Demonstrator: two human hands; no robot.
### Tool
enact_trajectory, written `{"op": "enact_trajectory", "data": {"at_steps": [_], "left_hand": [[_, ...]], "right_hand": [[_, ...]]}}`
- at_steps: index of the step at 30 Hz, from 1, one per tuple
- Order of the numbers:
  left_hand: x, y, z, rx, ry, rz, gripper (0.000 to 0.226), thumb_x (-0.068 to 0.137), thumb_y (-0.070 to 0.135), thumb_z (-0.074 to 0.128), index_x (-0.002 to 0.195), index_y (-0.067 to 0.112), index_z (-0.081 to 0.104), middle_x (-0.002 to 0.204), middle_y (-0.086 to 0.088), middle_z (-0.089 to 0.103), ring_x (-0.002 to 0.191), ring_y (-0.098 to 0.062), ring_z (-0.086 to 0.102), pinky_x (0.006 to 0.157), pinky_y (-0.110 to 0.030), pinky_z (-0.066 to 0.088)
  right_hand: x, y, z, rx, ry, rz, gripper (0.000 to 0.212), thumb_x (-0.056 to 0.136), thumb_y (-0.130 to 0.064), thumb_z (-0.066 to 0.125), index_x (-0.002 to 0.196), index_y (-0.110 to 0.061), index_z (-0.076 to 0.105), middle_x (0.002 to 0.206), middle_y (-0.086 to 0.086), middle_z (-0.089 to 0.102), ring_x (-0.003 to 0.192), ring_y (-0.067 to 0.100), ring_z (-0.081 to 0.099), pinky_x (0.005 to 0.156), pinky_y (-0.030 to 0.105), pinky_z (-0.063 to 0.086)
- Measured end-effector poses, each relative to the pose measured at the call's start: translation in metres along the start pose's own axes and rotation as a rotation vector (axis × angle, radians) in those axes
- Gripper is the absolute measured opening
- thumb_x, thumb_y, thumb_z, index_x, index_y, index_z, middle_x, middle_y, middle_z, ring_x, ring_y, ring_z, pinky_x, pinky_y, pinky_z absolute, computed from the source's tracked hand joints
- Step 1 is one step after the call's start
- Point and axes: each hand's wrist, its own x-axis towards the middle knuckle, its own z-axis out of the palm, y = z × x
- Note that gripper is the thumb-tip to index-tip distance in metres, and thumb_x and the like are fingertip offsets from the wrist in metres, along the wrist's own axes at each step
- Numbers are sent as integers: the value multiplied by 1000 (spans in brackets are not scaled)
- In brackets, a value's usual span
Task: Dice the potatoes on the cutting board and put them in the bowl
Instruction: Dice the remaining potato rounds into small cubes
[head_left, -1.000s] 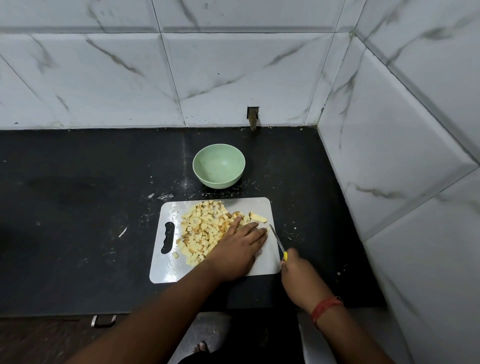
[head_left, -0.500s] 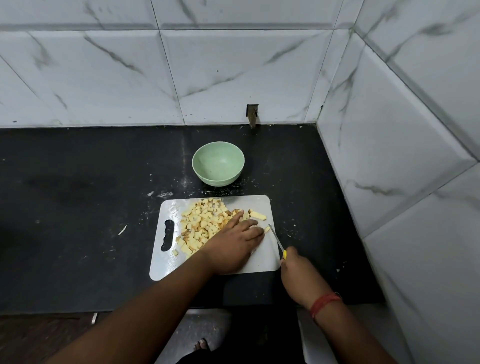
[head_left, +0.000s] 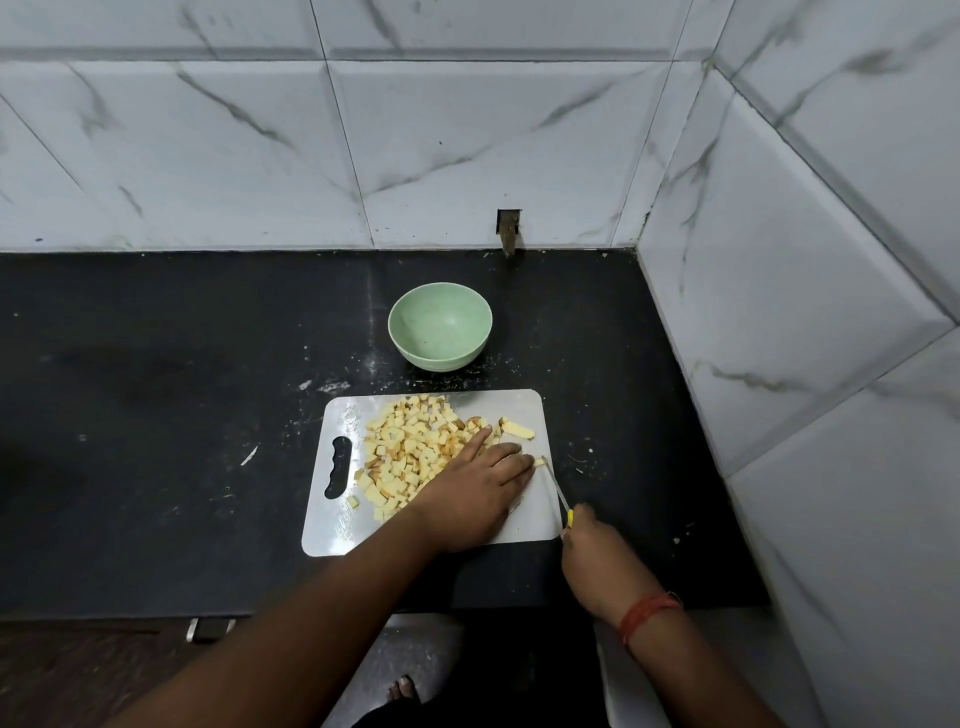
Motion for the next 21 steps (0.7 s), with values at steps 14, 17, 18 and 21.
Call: {"op": "enact_trajectory", "data": {"at_steps": [14, 17, 18, 21], "left_hand": [[0, 13, 7, 40, 36, -73, 56, 96, 29, 33, 144, 14, 57, 143, -1, 56, 131, -27, 49, 122, -60, 19], [0, 18, 8, 38, 76, -88, 55, 95, 28, 34, 141, 12, 60, 141, -2, 58, 129, -28, 52, 122, -60, 20], [0, 19, 9, 33, 83, -91, 55, 95, 27, 34, 141, 12, 60, 141, -2, 58, 129, -28, 52, 122, -60, 20], [-1, 20, 10, 31, 91, -98, 55, 96, 29, 34, 142, 12, 59, 142, -3, 57, 131, -28, 51, 122, -59, 19]], "right_hand": [[-5, -3, 1, 21, -60, 51, 7, 96, -5, 37, 100, -11, 36, 112, 20, 63, 102, 35, 63, 72, 28, 39], [-12, 5, 6, 21, -65, 45, 8, 99, -10, 38, 95, -13, 32, 109, 19, 64, 101, 32, 64, 71, 27, 39], [-14, 7, 5, 26, -54, 41, 8, 100, -11, 38, 95, -14, 32, 108, 18, 64, 100, 32, 64, 70, 27, 38], [-16, 5, 0, 61, 13, 25, 9, 102, -15, 37, 94, -13, 34, 105, 17, 64, 95, 30, 64, 68, 28, 38]]}}
